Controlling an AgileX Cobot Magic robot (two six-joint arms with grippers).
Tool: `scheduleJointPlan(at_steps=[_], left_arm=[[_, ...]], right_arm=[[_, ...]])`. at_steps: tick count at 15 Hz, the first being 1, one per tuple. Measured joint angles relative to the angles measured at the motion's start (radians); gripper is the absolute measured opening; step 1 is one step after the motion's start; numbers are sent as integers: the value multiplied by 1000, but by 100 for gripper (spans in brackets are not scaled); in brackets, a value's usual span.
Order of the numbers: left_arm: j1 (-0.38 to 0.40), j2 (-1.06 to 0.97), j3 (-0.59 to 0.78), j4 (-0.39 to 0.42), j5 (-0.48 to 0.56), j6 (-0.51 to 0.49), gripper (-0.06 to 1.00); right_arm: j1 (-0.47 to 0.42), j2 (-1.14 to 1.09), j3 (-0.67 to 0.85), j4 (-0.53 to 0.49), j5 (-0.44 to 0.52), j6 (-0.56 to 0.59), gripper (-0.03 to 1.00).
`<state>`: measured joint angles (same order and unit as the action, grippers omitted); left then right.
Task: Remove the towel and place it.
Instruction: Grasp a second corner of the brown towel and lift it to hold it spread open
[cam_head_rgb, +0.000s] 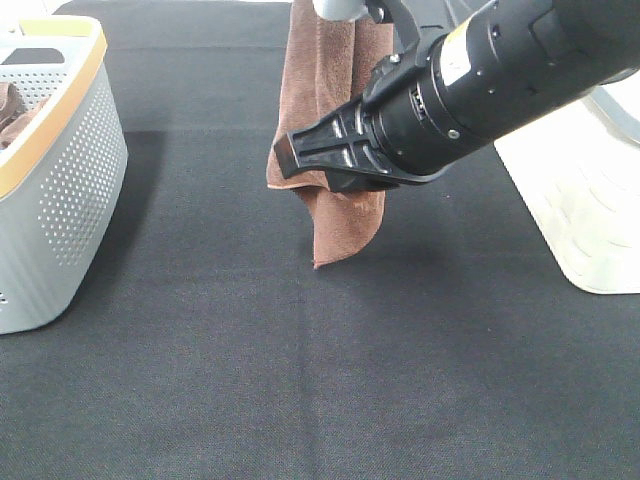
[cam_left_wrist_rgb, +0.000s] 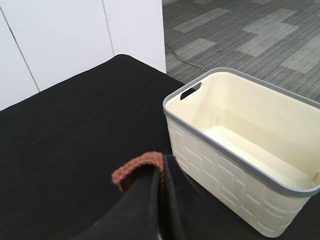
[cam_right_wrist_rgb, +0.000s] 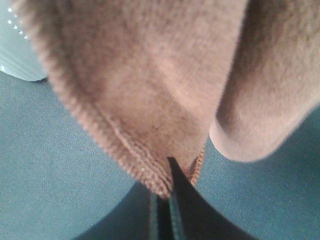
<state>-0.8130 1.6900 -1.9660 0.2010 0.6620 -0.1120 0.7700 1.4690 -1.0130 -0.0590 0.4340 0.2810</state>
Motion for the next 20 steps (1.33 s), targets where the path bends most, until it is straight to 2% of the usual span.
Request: scheduleJointPlan(at_steps=[1,3,6,8,10,12,15,17,18,19,20], left_arm=[[0,0,0,0,0,0,0],[0,0,0,47,57,0,0],[0,0,0,132,190,0,0],[0,0,0,153,297,0,0],[0,0,0,185,430,0,0],[7,0,0,201,512,0,0],[95,0,0,200,549,0,0],[168,0,0,195,551,0,0],[198,2,0,186,539,0,0],[235,11,0,170,478,0,0],[258,23,0,166,425,0,0]], right_arm=[[0,0,0,0,0,0,0],[0,-20,-13,11,77,-11,0],[0,-60,-88,37,257,-135,0],[0,-61,-139,40,376,-190,0],[0,-61,-203,2,490,-195,0],[0,-61,-246,-57,538,-176,0],[0,-61,-306,-251,546,-25,0],[0,-61,-320,-429,515,73,0],[0,-61,-322,-515,475,120,0],[0,-55,-323,-656,400,208,0],[0,-49,-325,-767,365,255,0]])
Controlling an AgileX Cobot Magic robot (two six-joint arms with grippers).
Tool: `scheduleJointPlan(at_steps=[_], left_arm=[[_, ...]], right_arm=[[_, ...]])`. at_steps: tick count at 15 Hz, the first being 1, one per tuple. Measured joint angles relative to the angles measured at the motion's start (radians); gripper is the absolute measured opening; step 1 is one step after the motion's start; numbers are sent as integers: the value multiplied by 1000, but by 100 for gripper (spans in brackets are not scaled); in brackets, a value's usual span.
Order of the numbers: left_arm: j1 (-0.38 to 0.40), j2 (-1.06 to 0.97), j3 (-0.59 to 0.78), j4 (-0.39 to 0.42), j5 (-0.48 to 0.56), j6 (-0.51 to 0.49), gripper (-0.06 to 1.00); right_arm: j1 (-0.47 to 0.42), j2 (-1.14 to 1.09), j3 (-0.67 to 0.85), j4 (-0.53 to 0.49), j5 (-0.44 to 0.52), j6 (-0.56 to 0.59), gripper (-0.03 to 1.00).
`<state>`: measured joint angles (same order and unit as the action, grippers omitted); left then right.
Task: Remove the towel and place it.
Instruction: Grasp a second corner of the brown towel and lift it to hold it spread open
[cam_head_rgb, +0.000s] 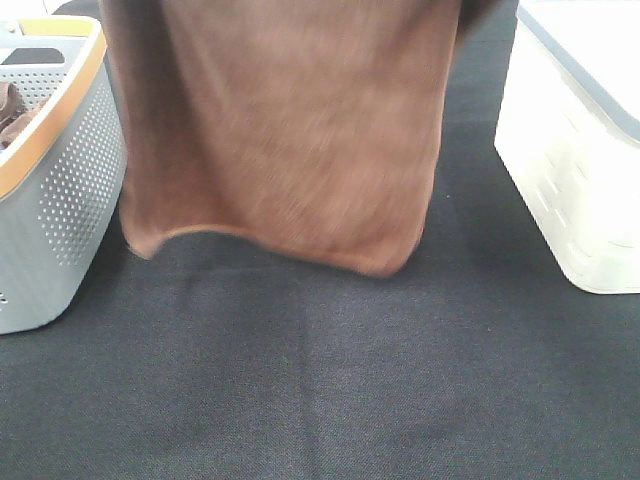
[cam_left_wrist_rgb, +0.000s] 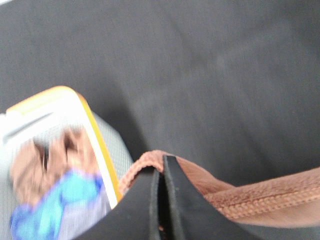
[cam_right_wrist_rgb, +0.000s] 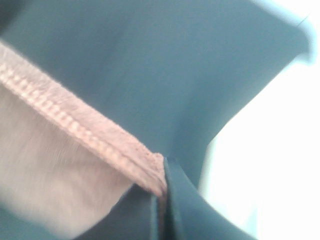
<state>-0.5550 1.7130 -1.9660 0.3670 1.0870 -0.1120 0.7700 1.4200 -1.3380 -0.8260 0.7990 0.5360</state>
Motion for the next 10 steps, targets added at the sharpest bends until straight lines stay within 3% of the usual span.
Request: scheduleJointPlan(at_steps=[5,6,7,10], left_arm=[[78,121,0,11,-314,0,0],[78,121,0,11,-314,0,0],[91,156,0,16,-425,0,0],[104,218,0,48,-650,0,0]], right_arm=[[-16,113,-1,-509,-85,255,0],[-16,113,-1,-509,-85,255,0],[-63,166,-1,-636,-140,347,0],[-200,257,-2,-848,-301,628,0]])
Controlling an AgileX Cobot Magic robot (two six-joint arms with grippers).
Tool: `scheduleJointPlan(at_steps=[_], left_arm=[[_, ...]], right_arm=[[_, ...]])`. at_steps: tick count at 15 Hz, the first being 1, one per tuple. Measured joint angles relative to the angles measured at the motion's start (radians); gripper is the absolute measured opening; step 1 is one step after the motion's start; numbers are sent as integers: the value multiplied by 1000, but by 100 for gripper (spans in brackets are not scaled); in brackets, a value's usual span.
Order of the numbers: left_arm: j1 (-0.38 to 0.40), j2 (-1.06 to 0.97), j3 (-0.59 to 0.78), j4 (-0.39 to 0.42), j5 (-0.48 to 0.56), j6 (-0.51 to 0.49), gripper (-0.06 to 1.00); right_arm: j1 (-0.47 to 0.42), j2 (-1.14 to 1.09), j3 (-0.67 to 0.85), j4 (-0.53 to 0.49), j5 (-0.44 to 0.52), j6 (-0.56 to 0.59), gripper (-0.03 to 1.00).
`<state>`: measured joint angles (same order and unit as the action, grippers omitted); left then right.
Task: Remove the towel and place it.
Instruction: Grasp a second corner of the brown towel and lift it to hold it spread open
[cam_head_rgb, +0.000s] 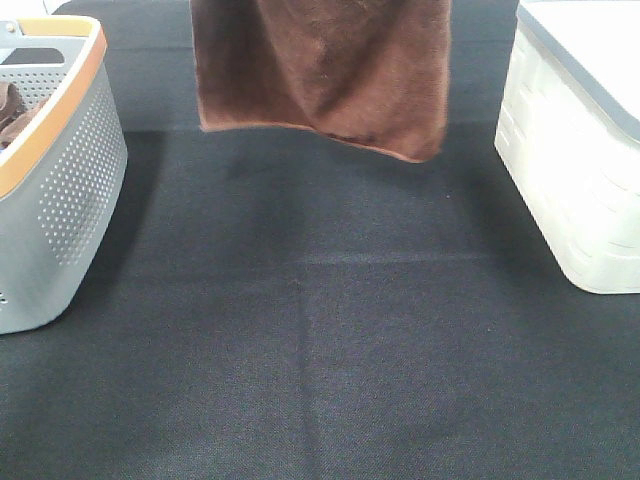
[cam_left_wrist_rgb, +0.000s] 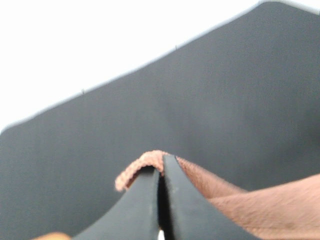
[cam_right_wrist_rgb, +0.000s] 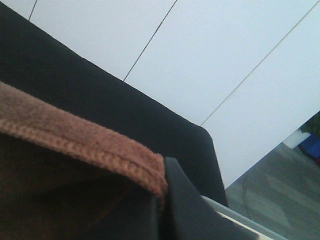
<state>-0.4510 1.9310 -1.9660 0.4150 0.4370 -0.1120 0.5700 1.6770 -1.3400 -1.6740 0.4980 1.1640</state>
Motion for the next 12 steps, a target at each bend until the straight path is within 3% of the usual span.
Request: scheduleJointPlan(at_steps=[2,3,7,9,12], left_arm=[[9,41,0,22,-137,0,0],[23,72,0,37,-223,1,0],[83,163,0,39,-387,1,0],[110,214,0,39,-418,1,0],[114,270,0,33,-358,1,0]], right_arm=[[-92,76,-46,-42,-73,214,0],[-123,110,-76,-45,-100,262,0],[-149,256,-216,-53,-186,314,0],[-149,339,-281,-56,-216,392,0],[-149,394,-298,-56,-312,531,0]])
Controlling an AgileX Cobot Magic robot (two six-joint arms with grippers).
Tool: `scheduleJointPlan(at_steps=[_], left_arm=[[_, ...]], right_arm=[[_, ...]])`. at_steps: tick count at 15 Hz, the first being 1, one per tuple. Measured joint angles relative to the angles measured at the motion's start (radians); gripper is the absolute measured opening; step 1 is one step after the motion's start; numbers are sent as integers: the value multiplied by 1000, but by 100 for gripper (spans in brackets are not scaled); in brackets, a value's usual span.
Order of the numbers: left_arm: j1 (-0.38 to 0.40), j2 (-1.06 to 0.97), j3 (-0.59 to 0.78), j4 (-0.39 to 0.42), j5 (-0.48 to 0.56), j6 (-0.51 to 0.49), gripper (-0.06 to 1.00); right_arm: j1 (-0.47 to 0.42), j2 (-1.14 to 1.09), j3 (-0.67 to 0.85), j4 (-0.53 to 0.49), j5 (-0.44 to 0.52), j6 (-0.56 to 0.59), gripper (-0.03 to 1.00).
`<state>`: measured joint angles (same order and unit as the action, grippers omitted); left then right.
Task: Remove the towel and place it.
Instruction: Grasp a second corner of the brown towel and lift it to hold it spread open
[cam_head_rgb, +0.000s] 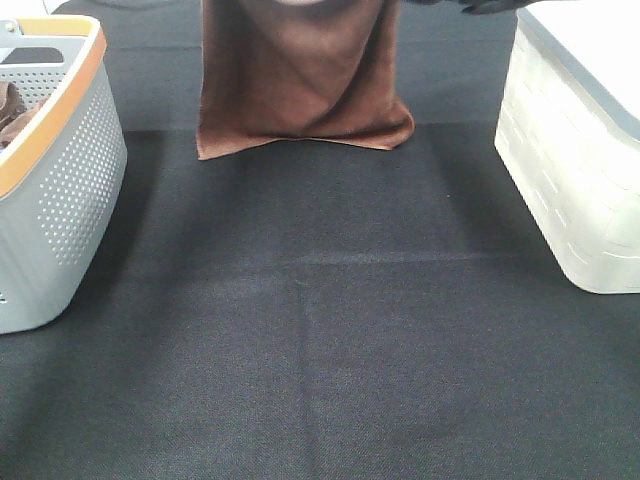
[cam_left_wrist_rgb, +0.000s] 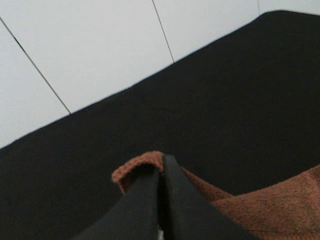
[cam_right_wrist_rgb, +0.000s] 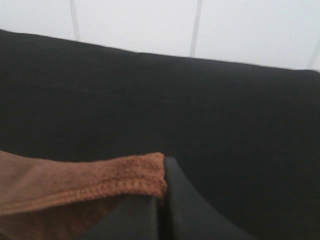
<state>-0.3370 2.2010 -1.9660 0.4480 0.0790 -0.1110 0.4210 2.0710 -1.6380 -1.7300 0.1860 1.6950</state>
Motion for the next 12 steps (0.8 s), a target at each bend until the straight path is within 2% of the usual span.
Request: scheduleJointPlan(at_steps=[1,2,6,9,10,12], left_arm=[[-2,8,0,-23,99,0,0],[-2,11,0,-35,194,0,0],[-4,11,0,-101,500,0,0],[-7,11,0,-209,672,18,0],[-7,11,0,-209,672,18,0],[-7,11,0,-274,781,61,0]], right_arm=[[0,7,5,0,-81,19,0],[0,7,18,-2,-105,20,0],[-1,8,131,4,-133,20,0],[-1,-1,230,5,-199,20,0],[-1,-1,230,5,-199,20,0],[-1,-34,284,5,-220,20,0]])
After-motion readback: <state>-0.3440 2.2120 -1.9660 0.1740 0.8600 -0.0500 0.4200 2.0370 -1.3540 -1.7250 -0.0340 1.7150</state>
